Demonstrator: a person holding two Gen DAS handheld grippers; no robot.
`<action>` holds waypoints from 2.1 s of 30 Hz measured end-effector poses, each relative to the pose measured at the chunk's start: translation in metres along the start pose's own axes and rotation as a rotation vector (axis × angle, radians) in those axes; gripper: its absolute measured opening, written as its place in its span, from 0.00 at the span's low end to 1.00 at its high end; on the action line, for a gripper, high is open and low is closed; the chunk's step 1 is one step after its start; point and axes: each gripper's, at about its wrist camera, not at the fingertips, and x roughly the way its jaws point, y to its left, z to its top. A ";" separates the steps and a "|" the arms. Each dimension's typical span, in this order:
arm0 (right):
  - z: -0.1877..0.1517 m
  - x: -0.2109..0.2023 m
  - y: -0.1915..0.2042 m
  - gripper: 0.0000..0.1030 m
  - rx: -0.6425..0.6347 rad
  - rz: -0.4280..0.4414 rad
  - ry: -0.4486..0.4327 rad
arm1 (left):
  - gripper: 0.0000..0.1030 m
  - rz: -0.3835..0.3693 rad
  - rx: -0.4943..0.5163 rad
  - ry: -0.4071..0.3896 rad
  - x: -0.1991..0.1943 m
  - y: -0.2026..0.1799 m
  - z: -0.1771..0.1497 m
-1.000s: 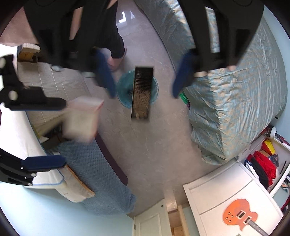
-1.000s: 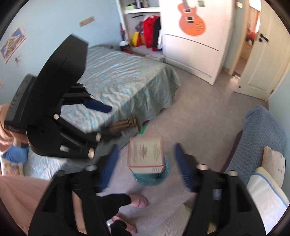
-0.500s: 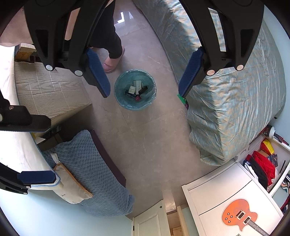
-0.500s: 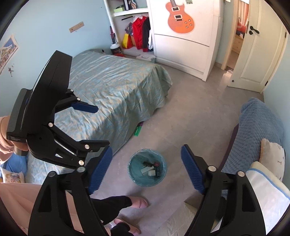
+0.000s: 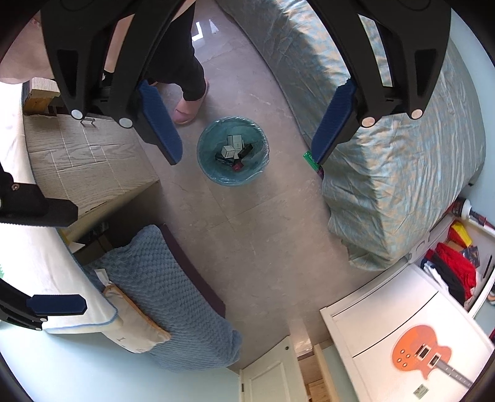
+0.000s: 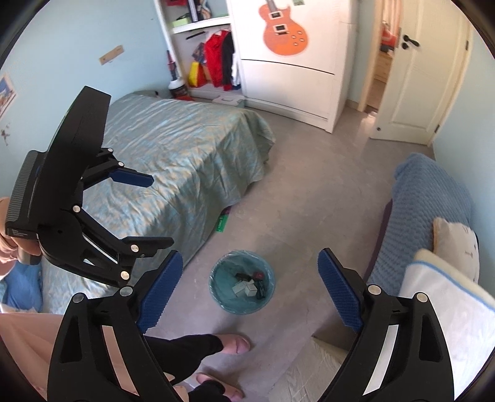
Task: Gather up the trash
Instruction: 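Move both open tools back over the empty bed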
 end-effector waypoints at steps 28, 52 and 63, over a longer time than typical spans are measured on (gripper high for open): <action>-0.144 -0.103 -0.062 0.92 0.539 -0.243 -0.065 | 0.93 -0.171 0.383 -0.046 -0.012 -0.153 0.048; -0.389 -0.243 -0.016 0.92 1.238 -0.711 -0.179 | 0.93 -0.399 0.846 -0.097 -0.061 -0.383 0.004; -0.460 -0.285 0.020 0.92 1.469 -0.878 -0.252 | 0.93 -0.495 1.034 -0.113 -0.099 -0.461 -0.036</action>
